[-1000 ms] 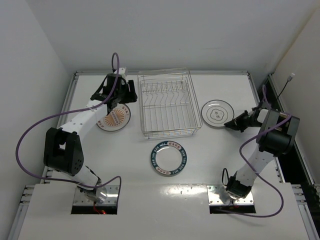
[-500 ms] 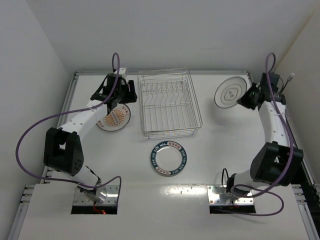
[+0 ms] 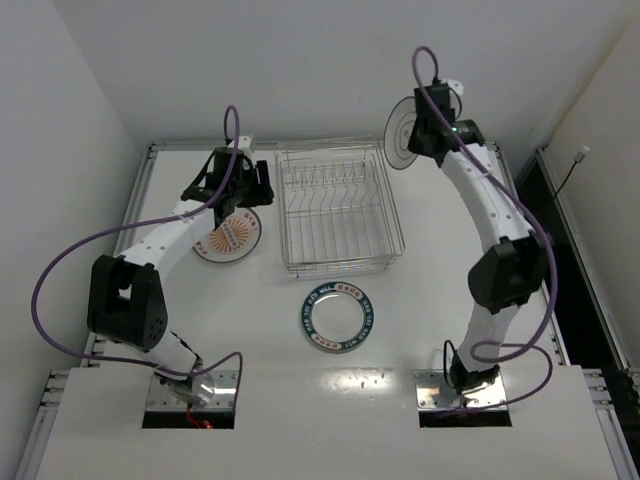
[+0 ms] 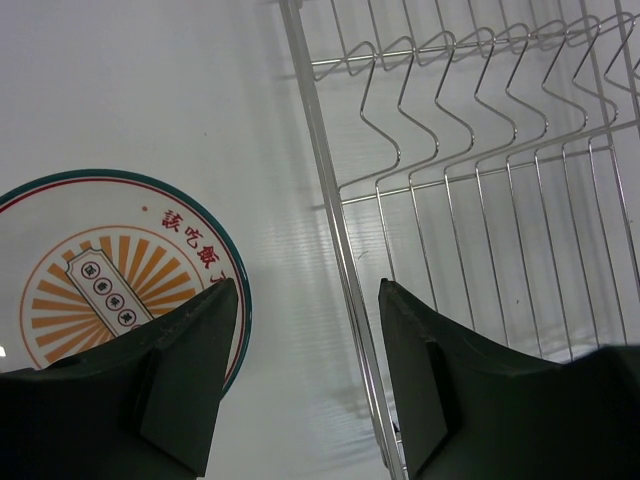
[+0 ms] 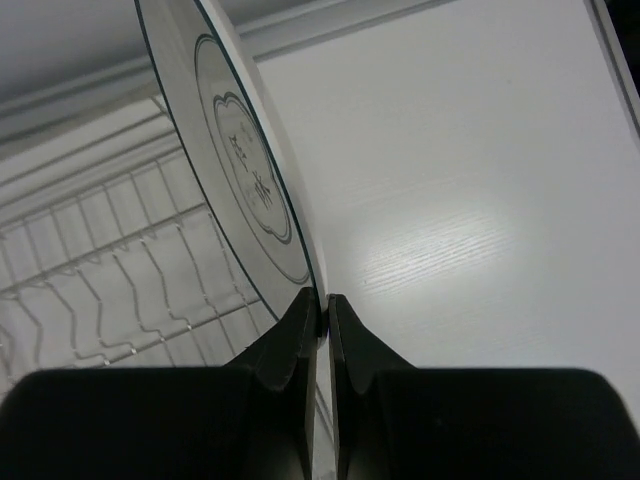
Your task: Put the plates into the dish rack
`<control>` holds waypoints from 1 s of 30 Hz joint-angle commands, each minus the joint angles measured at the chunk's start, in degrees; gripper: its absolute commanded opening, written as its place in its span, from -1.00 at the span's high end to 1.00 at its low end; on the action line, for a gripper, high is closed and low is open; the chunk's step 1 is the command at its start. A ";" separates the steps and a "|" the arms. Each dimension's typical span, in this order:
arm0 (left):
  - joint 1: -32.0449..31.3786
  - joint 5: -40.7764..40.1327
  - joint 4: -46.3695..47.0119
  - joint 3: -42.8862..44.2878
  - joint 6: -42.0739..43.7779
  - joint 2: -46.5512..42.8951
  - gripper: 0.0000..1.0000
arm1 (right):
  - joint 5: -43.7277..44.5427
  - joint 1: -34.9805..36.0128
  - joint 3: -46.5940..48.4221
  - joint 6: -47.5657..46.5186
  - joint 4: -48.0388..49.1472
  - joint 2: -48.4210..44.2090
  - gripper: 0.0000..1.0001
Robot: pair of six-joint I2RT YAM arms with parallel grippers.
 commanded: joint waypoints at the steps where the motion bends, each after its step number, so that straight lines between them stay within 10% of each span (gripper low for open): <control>1: -0.14 -0.76 1.23 0.03 0.56 -2.04 -0.11 | 9.75 3.29 4.63 -1.74 -2.16 3.88 1.00; 30: -0.14 -2.34 0.70 0.56 1.08 -2.04 -0.11 | 21.62 13.24 11.39 -6.13 -0.75 12.85 1.00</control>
